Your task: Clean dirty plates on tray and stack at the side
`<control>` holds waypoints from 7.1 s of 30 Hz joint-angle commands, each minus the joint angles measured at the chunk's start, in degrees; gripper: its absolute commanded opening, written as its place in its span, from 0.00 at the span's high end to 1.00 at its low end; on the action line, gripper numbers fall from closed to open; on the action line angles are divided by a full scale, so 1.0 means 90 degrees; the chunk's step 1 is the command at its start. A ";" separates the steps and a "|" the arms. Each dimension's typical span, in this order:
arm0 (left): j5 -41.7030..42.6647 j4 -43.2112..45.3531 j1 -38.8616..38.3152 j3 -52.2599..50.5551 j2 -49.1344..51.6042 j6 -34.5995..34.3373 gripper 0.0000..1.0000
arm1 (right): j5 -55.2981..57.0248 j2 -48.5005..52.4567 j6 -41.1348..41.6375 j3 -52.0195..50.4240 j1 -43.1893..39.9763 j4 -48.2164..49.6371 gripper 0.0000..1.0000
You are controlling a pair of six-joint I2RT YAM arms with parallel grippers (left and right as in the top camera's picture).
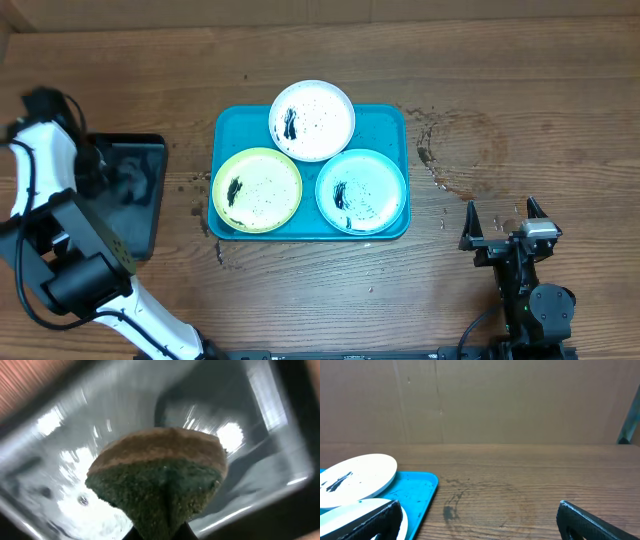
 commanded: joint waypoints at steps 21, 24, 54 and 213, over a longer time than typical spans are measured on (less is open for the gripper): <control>0.0129 -0.0357 -0.0070 0.0058 0.0002 0.0214 0.96 | -0.0209 -0.0063 -0.0007 -0.0066 -0.0027 0.0141 0.00; 0.0136 -0.0971 -0.0015 0.0758 -0.0104 0.0219 0.96 | -0.0238 -0.0063 -0.0005 -0.0066 -0.0024 0.0741 0.00; 0.2603 -0.1734 -0.3172 0.0760 -0.1010 0.1790 0.96 | -0.5574 0.5921 0.0903 0.6938 -0.0027 -0.1569 0.00; 0.1134 0.1127 -0.4294 -0.1880 -0.0381 -0.0078 0.61 | -0.1649 1.4588 0.3196 1.1288 0.3920 -0.4952 0.94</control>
